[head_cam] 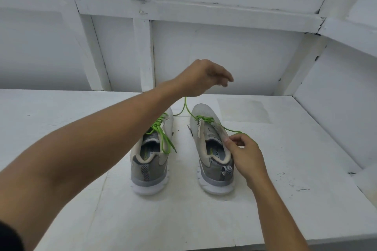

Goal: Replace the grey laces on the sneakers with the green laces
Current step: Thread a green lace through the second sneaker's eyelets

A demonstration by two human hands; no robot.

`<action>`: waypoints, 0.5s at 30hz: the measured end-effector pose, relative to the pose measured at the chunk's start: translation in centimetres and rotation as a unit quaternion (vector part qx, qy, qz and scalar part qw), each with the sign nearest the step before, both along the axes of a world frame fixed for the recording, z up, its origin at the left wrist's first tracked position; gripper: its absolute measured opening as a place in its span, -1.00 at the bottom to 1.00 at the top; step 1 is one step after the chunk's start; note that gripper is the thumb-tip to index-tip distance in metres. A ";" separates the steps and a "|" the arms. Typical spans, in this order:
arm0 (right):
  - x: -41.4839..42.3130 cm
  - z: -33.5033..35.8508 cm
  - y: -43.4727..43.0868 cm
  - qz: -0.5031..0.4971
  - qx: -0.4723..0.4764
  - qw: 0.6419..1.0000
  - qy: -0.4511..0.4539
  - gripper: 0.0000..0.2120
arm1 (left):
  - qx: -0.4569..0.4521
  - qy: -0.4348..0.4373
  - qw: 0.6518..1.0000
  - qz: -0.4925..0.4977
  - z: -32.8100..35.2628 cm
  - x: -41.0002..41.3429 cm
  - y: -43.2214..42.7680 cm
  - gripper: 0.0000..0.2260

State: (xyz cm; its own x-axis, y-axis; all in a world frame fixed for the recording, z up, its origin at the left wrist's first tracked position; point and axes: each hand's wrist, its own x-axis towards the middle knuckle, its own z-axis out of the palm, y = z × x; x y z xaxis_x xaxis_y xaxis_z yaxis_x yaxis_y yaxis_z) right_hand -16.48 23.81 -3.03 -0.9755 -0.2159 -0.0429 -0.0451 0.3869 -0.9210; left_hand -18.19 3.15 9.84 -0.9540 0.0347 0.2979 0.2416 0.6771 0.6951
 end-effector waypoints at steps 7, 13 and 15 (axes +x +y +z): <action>-1.8 1.9 -0.7 0.044 0.090 0.995 -0.003 -0.84 | 0.066 -0.110 0.992 -0.017 0.5 3.0 -0.4 -0.93; -5.0 4.6 -3.1 0.104 0.192 0.976 0.025 -0.68 | -0.087 -0.146 0.982 0.078 -0.7 2.8 -2.4 -0.85; -5.7 4.9 -3.7 0.136 0.240 0.961 0.010 -0.62 | -0.103 -0.160 0.978 0.091 -1.3 2.5 -2.5 -0.77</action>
